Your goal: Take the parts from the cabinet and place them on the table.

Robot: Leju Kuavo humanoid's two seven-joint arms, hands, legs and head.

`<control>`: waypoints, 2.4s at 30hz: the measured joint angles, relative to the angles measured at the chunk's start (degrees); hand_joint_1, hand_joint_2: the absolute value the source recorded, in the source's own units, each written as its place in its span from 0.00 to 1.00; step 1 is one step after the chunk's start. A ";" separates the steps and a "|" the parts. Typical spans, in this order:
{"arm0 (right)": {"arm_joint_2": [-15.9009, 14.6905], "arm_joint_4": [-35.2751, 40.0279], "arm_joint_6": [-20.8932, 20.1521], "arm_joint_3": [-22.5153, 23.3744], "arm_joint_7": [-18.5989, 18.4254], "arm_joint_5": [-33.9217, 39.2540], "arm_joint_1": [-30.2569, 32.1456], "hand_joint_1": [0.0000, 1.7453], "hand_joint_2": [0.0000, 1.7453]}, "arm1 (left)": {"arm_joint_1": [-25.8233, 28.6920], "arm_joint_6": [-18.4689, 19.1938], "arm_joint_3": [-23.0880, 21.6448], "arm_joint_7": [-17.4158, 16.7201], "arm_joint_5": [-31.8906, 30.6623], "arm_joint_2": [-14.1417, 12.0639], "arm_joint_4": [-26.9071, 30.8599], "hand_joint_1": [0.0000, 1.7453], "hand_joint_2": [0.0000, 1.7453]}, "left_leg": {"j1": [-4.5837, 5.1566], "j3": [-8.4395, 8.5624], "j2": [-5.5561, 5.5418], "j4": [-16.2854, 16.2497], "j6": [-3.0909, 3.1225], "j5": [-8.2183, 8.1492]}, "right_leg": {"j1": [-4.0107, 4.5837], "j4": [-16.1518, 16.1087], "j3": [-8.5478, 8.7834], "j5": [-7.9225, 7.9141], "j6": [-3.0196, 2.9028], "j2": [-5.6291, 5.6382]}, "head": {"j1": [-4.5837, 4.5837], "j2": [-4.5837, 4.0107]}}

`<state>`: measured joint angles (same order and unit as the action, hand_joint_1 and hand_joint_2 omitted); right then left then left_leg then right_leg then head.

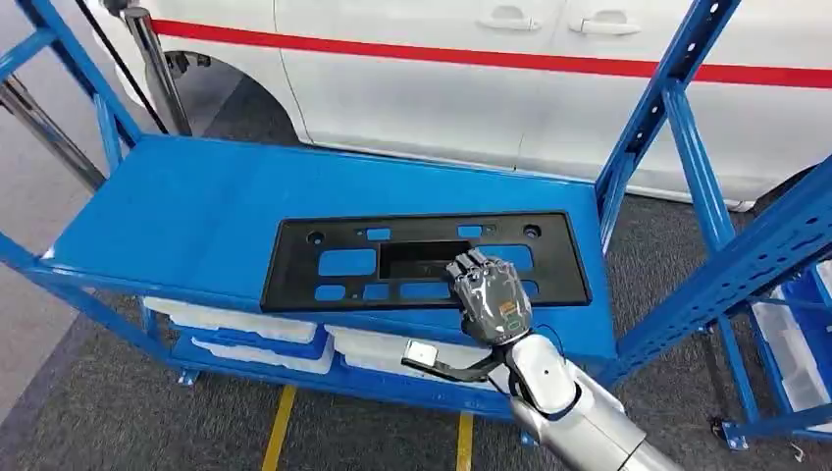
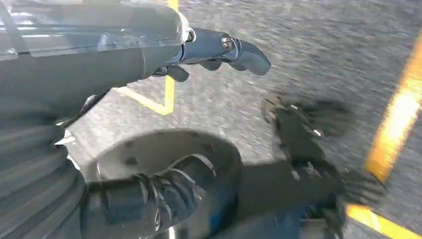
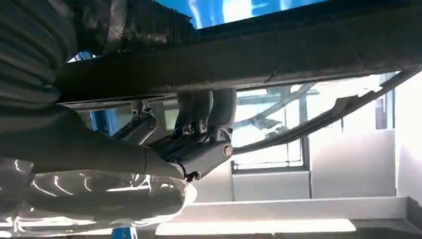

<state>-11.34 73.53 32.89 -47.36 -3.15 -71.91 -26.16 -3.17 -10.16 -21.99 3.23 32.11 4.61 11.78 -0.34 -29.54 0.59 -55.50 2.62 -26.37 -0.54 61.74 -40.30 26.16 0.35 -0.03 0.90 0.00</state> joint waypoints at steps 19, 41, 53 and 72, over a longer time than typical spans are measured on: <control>0.00 1.05 2.21 -2.47 10.97 12.63 -2.58 1.00 1.00 | -0.67 -0.13 -0.02 -0.07 -0.11 0.07 0.04 0.00 1.00 | -0.52 -12.52 -0.21 -20.95 -3.99 -8.50 | -0.23 -1.34 3.85 -0.78 -2.03 -0.03 | -0.20 0.00; -0.94 3.32 2.30 -4.48 12.90 13.81 -3.30 1.00 1.00 | -1.22 0.13 -0.92 -0.13 -0.55 0.50 0.48 0.00 1.00 | 0.26 -8.71 0.20 -3.94 -1.50 4.30 | -0.17 -2.96 11.76 5.53 0.93 0.14 | -0.37 0.00; -1.07 3.56 0.14 -4.98 14.43 19.81 -3.28 1.00 1.00 | -1.25 -0.26 -0.87 -0.20 0.09 0.50 0.48 0.00 1.00 | -0.26 -7.95 -0.14 -17.04 -3.48 -1.05 | -0.06 -2.01 3.17 -1.50 -1.52 -0.22 | -0.31 0.00; 3.76 5.97 -49.58 6.14 23.84 89.91 7.26 1.00 1.00 | -2.73 1.44 -1.64 -3.28 -2.01 0.04 1.01 0.00 1.00 | 0.69 -2.46 -0.21 -3.22 -0.68 -1.27 | 0.41 -1.85 6.04 0.77 -0.36 -0.09 | -0.22 0.00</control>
<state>-7.58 79.49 -16.68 -41.22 20.70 18.00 -18.90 -5.91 -8.72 -23.63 -0.05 30.10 4.66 12.79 0.36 -32.00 0.38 -58.72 1.94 -27.65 -0.13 59.89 -34.26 26.92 -0.01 -0.13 0.68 0.00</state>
